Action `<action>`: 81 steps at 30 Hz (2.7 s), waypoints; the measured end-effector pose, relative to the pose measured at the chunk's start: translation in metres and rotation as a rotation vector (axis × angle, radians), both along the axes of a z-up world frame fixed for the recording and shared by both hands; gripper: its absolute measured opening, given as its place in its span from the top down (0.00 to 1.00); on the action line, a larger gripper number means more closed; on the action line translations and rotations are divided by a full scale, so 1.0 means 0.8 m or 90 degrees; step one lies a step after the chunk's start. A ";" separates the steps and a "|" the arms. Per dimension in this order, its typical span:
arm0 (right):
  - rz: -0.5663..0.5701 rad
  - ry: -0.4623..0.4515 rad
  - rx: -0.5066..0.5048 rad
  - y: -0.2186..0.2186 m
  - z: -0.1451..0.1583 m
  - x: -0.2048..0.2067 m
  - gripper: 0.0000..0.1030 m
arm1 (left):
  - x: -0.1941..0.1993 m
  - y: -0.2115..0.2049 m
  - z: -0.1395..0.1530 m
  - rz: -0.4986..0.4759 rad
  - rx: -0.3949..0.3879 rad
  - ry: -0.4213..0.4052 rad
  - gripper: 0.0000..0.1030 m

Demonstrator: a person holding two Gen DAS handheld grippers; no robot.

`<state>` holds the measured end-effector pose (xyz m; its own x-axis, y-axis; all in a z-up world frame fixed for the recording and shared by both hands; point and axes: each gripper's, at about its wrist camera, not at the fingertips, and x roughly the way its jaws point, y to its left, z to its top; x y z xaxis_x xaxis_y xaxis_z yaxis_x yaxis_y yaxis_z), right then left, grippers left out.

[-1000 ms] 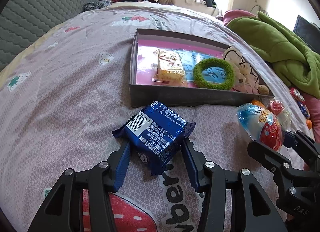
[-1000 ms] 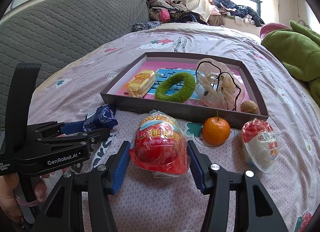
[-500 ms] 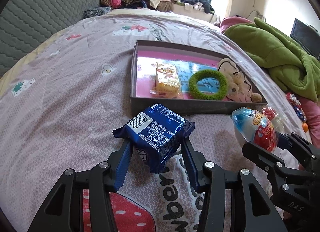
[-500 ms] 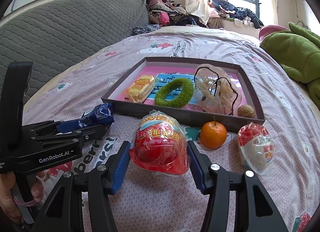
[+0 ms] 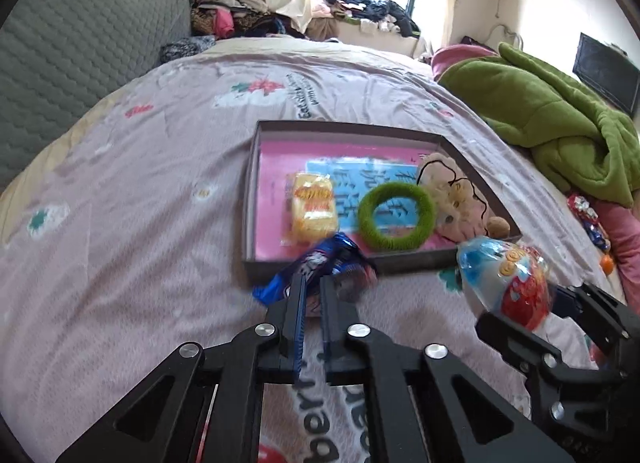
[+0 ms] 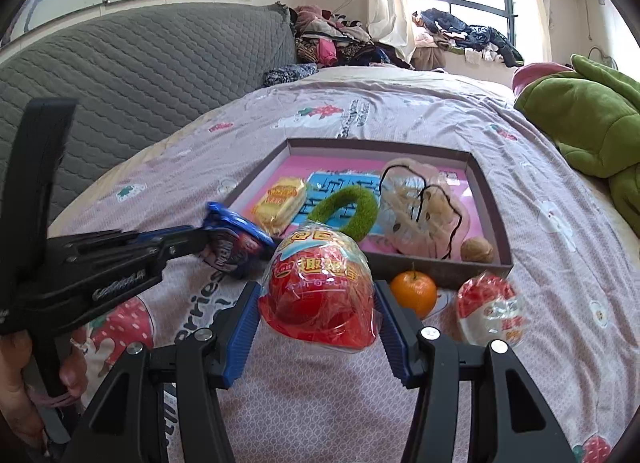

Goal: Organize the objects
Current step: 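Carry the biscuit packet and red egg toward the tray with both grippers, then lower the biscuit packet and red egg over the tray with both grippers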

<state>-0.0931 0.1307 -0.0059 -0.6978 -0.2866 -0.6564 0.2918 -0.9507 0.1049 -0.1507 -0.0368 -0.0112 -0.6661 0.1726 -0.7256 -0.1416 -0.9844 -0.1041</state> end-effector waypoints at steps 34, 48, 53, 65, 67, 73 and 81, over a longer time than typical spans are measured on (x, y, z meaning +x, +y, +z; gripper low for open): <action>-0.039 0.076 -0.019 0.042 0.080 -0.005 0.46 | -0.011 0.031 0.068 -0.011 -0.030 0.039 0.93; -0.052 0.090 -0.005 0.048 0.097 -0.019 0.46 | -0.012 0.041 0.091 -0.013 -0.035 0.053 0.93; -0.055 0.098 0.005 0.049 0.106 -0.028 0.46 | -0.015 0.043 0.099 -0.013 -0.036 0.061 0.93; -0.061 0.107 0.017 0.054 0.124 -0.051 0.46 | -0.026 0.053 0.105 -0.016 -0.044 0.065 0.93; -0.061 0.105 0.020 0.054 0.123 -0.056 0.46 | -0.030 0.053 0.105 -0.016 -0.045 0.064 0.93; -0.063 0.092 0.027 0.053 0.115 -0.075 0.46 | -0.045 0.056 0.101 -0.011 -0.049 0.058 0.93; -0.060 0.063 0.039 0.047 0.089 -0.105 0.46 | -0.067 0.054 0.080 -0.001 -0.050 0.040 0.93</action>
<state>-0.1769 0.1680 0.0652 -0.7815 -0.1780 -0.5979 0.2071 -0.9781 0.0205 -0.2042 0.0065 0.0525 -0.7104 0.1174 -0.6939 -0.1471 -0.9890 -0.0167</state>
